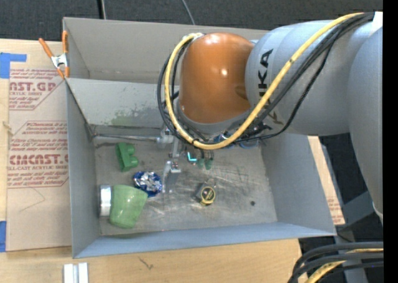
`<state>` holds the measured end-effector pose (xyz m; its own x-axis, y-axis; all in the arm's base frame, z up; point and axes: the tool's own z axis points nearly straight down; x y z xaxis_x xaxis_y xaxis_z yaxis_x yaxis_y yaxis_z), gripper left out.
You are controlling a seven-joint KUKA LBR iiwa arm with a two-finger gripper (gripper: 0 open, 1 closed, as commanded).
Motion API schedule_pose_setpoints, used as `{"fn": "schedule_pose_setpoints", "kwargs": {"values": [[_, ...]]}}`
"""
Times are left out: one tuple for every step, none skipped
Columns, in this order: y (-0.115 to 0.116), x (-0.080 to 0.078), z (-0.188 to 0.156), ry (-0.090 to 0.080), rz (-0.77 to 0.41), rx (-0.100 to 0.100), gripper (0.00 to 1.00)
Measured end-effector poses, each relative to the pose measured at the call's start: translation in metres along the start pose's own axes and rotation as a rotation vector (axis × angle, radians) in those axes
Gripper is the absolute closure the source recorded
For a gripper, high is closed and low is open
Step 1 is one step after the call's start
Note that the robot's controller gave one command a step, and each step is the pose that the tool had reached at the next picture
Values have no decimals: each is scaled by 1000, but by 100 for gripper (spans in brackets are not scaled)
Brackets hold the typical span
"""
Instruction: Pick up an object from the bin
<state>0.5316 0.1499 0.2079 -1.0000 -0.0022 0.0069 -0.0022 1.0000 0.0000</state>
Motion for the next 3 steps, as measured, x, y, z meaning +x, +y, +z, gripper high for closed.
{"fn": "schedule_pose_setpoints", "kwargs": {"values": [[69, 37, 118, -14, -123, -2, 0], [97, 52, 108, -6, -139, 0, 0], [93, 6, 108, -10, -119, -1, 0]]}}
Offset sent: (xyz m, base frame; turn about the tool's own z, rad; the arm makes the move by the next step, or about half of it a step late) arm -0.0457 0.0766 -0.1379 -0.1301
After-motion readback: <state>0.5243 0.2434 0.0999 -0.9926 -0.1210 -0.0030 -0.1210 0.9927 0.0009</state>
